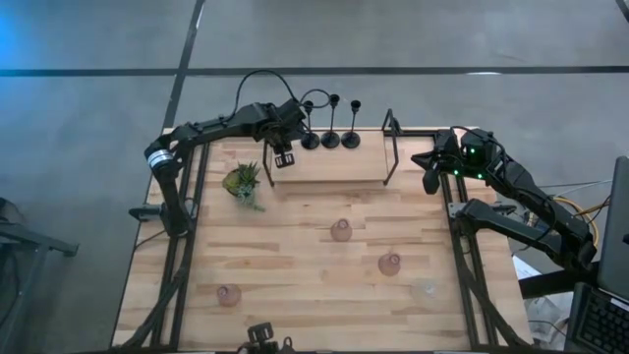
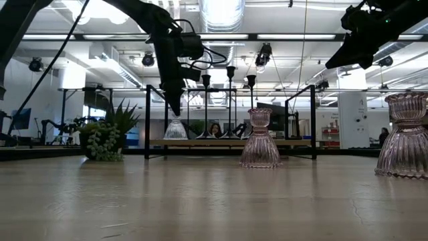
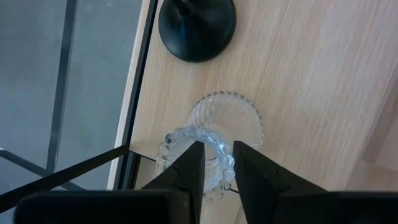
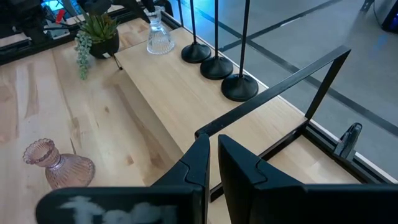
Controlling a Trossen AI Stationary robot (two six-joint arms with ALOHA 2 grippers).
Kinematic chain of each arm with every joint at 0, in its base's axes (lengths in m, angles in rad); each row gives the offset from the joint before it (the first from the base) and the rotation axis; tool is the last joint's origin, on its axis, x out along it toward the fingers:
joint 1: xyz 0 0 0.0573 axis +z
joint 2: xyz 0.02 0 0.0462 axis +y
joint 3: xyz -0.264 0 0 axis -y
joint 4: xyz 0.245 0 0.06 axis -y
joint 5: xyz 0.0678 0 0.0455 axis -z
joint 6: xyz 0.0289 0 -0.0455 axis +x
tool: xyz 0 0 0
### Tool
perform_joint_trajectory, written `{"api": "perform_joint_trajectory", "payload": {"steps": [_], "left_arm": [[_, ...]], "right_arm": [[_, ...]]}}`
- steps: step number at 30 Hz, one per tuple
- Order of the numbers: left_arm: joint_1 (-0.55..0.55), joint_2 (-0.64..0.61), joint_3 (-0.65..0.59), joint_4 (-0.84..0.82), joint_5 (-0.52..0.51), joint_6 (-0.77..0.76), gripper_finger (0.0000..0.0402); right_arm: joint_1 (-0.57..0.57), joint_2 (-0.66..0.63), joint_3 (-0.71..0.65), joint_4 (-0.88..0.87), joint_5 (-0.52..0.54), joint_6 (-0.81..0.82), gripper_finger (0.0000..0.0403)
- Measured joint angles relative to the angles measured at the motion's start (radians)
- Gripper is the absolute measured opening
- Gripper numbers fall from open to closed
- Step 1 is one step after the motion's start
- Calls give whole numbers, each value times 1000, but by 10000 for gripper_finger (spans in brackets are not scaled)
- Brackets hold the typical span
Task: Pick & Place candle stick holders
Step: Put the left transparent candle holder on the shelf, then put the top pink candle holder on the shelf
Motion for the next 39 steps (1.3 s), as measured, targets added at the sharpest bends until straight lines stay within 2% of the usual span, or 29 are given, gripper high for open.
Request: {"api": "perform_joint_trajectory", "payload": {"steps": [14, 27, 33, 39], "left_arm": [[0, 0, 0, 2, -6, 2, 101], [-1, 0, 5, -4, -9, -1, 189], [-1, -2, 65, -60, -13, -1, 194], [-4, -4, 180, -198, -13, -52, 193]], "right_arm": [[0, 0, 0, 0, 0, 1, 29], [0, 0, 0, 0, 0, 0, 29], [0, 0, 0, 0, 0, -1, 29], [0, 0, 0, 0, 0, -1, 29]]}}
